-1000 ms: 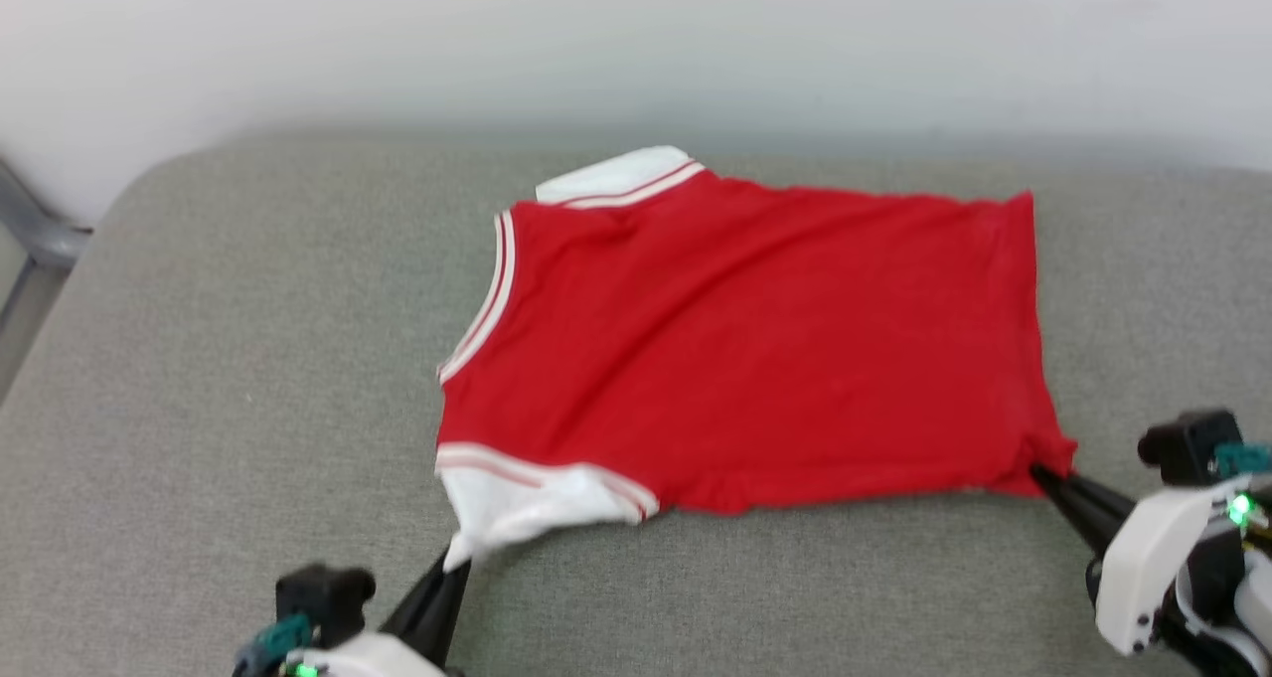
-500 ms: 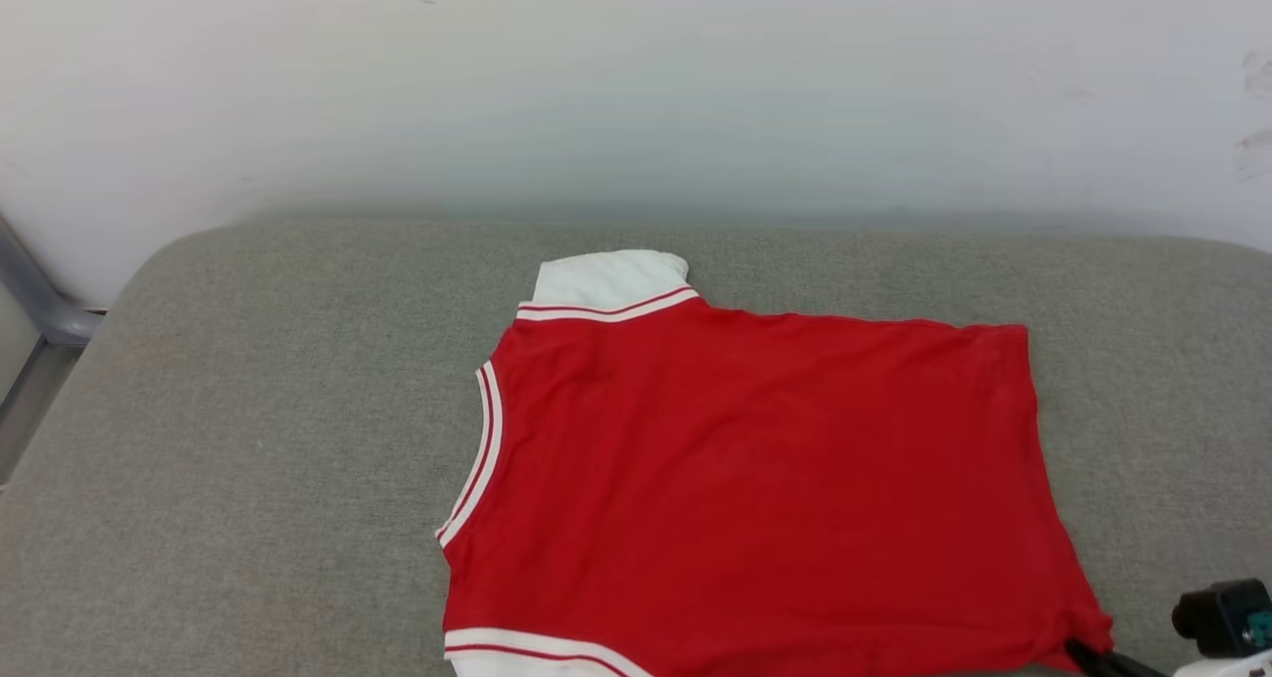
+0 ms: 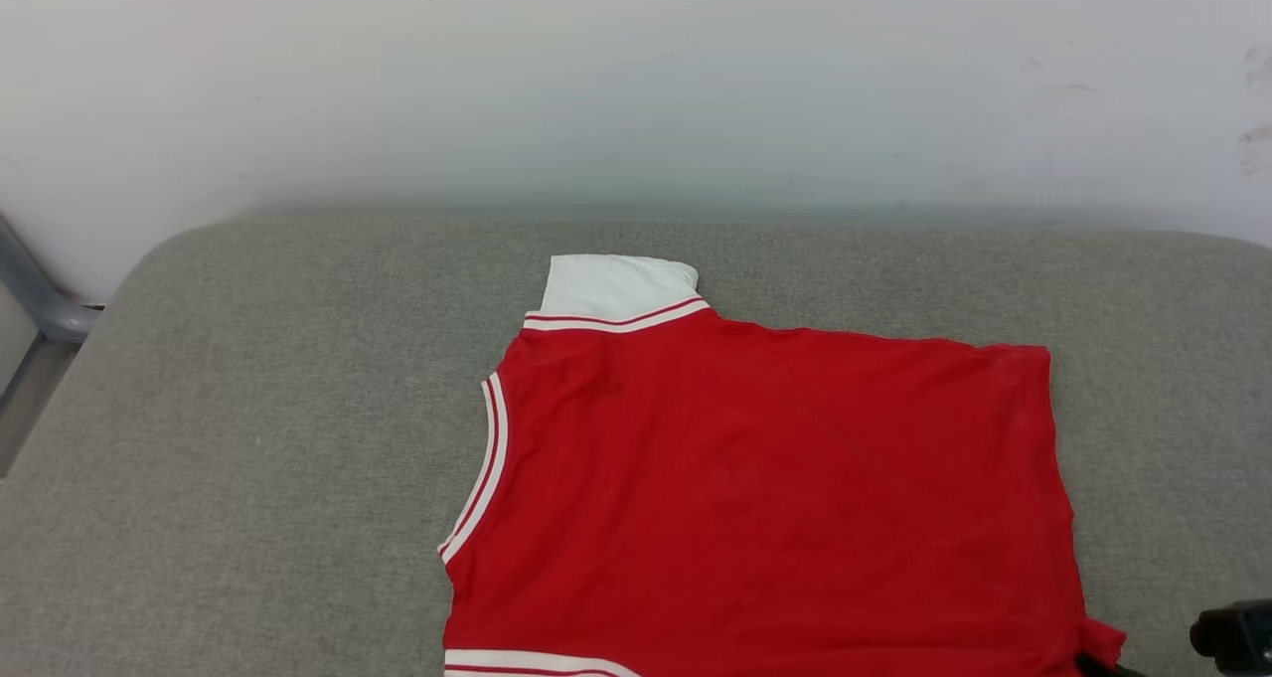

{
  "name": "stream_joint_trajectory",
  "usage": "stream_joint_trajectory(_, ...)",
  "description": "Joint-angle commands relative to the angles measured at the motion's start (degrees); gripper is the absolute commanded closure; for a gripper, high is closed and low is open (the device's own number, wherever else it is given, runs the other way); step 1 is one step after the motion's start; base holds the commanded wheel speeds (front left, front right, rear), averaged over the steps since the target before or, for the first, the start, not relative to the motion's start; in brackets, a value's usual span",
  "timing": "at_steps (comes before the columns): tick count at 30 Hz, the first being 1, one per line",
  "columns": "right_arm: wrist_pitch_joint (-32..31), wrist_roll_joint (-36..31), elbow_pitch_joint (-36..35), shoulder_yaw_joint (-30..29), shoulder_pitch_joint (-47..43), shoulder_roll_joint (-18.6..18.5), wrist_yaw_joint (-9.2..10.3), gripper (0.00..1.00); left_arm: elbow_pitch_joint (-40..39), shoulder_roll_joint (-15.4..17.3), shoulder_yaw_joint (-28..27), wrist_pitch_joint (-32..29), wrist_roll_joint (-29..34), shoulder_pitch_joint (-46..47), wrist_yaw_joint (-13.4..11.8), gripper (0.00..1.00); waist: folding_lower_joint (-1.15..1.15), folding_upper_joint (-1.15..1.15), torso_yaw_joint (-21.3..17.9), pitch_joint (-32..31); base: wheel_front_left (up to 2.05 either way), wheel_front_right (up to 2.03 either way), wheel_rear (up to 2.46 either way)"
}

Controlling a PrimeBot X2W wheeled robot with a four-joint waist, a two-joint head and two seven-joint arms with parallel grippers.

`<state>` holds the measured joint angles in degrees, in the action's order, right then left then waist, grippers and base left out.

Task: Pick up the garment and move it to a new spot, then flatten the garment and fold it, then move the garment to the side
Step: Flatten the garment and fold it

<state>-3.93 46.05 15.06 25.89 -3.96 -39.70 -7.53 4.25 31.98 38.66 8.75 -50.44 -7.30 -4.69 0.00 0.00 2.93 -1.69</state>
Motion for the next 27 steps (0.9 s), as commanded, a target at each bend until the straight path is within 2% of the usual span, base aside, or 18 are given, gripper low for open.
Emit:
stream_joint_trajectory(1, -0.11, -0.39, -0.58, -0.75, 0.1, 0.41, 0.08, 1.0, 0.24, 0.47, 0.0, -0.11, 0.8, 1.44, 0.33, 1.0, 0.0, 0.0, -0.14, 0.15, 0.0, 0.0, 0.0)
stream_joint_trajectory(7, -1.02, -0.57, -2.93, -4.33, 2.27, 1.59, 0.08, 1.0, 1.17, 1.09, -0.81, -1.28, 3.33, 9.76, 1.86, 1.0, 0.0, 0.0, -0.86, 1.18, 0.0, 0.0, 0.0)
stream_joint_trajectory(13, -1.94, -0.7, -3.99, -6.66, 6.3, 3.37, 0.08, 1.0, 4.65, 0.44, -1.13, -3.88, 5.01, 20.58, 4.63, 1.0, 0.0, 0.0, -2.19, 4.48, 0.0, 0.0, 0.0)
stream_joint_trajectory(20, -3.3, -0.39, -2.98, -7.02, 13.07, 5.35, 0.08, 1.0, 13.1, -0.97, -1.35, -5.45, 6.22, 31.99, 8.22, 1.0, 0.0, 0.0, -3.86, 9.05, 0.0, 0.0, 0.0)
stream_joint_trajectory(27, -4.43, -1.54, 1.88, -4.94, 19.16, 7.08, 0.08, 1.0, 23.43, -2.58, -0.68, -4.75, 6.6, 39.18, 10.62, 1.0, 0.0, 0.0, -4.85, 13.56, 0.0, 0.0, 0.0)
